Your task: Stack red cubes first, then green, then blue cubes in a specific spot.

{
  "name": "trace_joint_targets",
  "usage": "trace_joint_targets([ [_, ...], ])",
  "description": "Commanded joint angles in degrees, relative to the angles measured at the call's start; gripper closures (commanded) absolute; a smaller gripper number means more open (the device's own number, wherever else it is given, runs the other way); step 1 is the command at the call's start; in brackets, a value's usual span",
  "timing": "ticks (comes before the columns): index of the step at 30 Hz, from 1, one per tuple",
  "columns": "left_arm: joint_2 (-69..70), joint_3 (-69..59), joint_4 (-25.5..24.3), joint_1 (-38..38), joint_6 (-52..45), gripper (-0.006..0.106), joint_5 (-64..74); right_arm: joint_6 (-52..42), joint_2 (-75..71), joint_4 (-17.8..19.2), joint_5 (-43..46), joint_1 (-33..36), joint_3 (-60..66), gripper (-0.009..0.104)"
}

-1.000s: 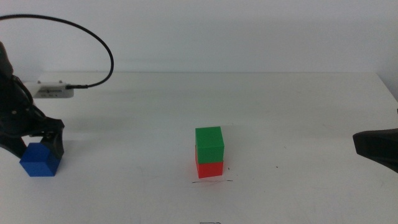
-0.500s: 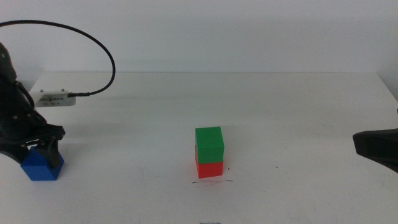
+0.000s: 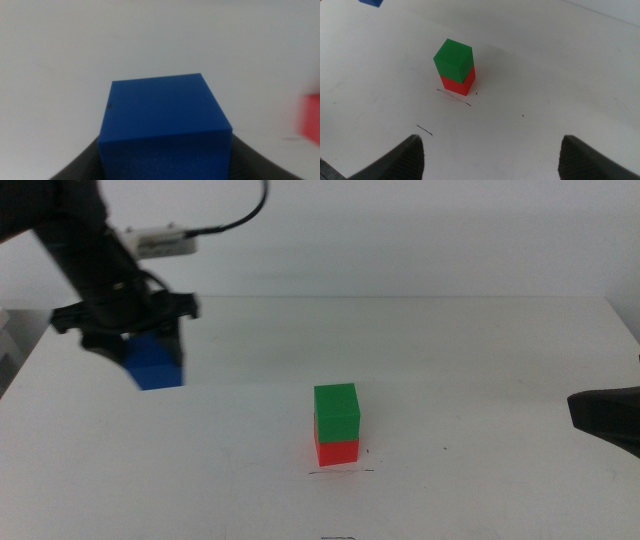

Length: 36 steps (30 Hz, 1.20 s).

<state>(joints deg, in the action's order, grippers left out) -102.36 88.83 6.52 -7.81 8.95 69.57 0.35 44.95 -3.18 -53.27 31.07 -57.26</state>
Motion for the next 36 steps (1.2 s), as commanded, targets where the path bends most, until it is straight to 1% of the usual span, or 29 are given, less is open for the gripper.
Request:
trace_joint_targets([
  [1, 4.9, 1.7, -0.6, -4.7, 8.8, 0.102, 5.7, -0.7, -0.3, 0.7, 3.2, -0.5, -1.2, 0.012],
  [3, 5.4, 1.7, -1.6, -8.8, 13.6, 0.102, 5.7, -0.7, -0.3, 0.7, 3.2, -0.5, -1.2, 0.012],
  [5, 5.4, 1.8, -0.8, -12.3, 16.6, 0.102, 5.7, -0.7, -0.3, 0.7, 3.2, -0.5, -1.2, 0.012],
  [7, 5.0, 2.9, 0.4, -15.4, 18.1, 0.102, 5.7, -0.7, -0.3, 0.7, 3.2, -0.5, -1.2, 0.012],
  [10, 3.6, 6.6, 0.7, -19.7, 20.1, 0.102, 5.7, -0.7, -0.3, 0.7, 3.2, -0.5, -1.2, 0.012],
  [15, 1.0, 9.9, 1.1, -24.4, 21.1, 0.102, 5.7, -0.7, -0.3, 0.7, 3.2, -0.5, -1.2, 0.012],
  [21, -1.1, 13.6, 1.6, -27.2, 21.3, 0.102, 5.7, -0.7, -0.3, 0.7, 3.3, -0.5, -1.2, 0.012],
  [36, -5.2, 15.2, 2.7, -27.1, 21.3, 0.102, 5.7, -0.7, -0.3, 0.7, 3.3, -0.5, -1.2, 0.012],
])
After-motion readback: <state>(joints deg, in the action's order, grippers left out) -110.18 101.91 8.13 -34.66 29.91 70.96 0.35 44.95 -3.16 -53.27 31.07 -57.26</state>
